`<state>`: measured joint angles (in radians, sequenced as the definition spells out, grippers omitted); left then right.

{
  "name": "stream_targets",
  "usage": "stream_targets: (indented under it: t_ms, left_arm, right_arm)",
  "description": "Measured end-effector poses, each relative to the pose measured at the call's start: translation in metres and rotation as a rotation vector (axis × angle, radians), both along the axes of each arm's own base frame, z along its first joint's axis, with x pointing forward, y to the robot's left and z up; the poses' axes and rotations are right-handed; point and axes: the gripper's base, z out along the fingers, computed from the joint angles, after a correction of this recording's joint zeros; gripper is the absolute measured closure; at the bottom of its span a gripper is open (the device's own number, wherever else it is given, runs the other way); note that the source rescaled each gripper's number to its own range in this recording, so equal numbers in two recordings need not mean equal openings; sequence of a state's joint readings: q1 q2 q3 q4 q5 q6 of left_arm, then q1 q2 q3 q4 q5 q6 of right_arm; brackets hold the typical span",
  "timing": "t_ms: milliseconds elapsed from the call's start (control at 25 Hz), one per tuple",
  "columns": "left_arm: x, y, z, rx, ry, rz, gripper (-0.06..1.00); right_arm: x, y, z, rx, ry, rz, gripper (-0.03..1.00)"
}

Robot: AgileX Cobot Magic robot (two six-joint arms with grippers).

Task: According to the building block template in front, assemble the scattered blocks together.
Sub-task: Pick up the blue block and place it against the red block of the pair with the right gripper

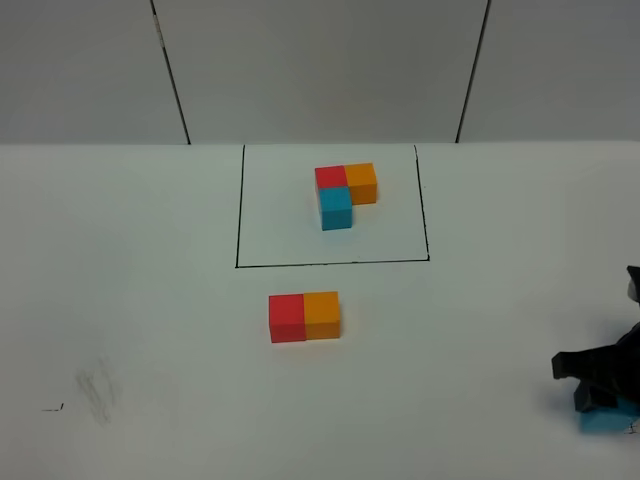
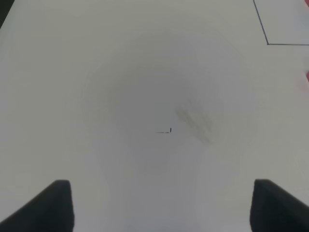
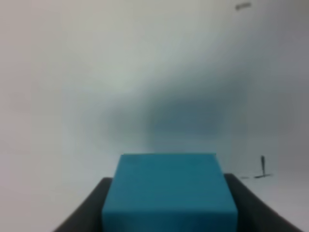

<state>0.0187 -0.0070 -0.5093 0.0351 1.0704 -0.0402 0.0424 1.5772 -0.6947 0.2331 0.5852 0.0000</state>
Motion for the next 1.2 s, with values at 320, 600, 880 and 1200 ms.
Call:
stream_targets:
  t_ms: [320,600,880,1200]
  left_arm:
    - [0.0,0.0,0.0,0.0,0.0,0.0,0.09]
    - [0.0,0.0,0.0,0.0,0.0,0.0,0.09]
    - [0.0,0.0,0.0,0.001,0.0,-0.001,0.09]
    - [0.0,0.0,0.0,0.001,0.0,-0.001,0.09]
  right_arm:
    - [-0.008,0.059,0.065,0.104,-0.182,0.106,0.97]
    - [-0.029,0.105,0.064,0.075,-0.16,0.161,0.97]
    - [-0.041,0.124,0.07,-0.015,-0.16,0.179,0.97]
    - [-0.029,0.177,0.08,-0.051,-0.163,0.306,0.97]
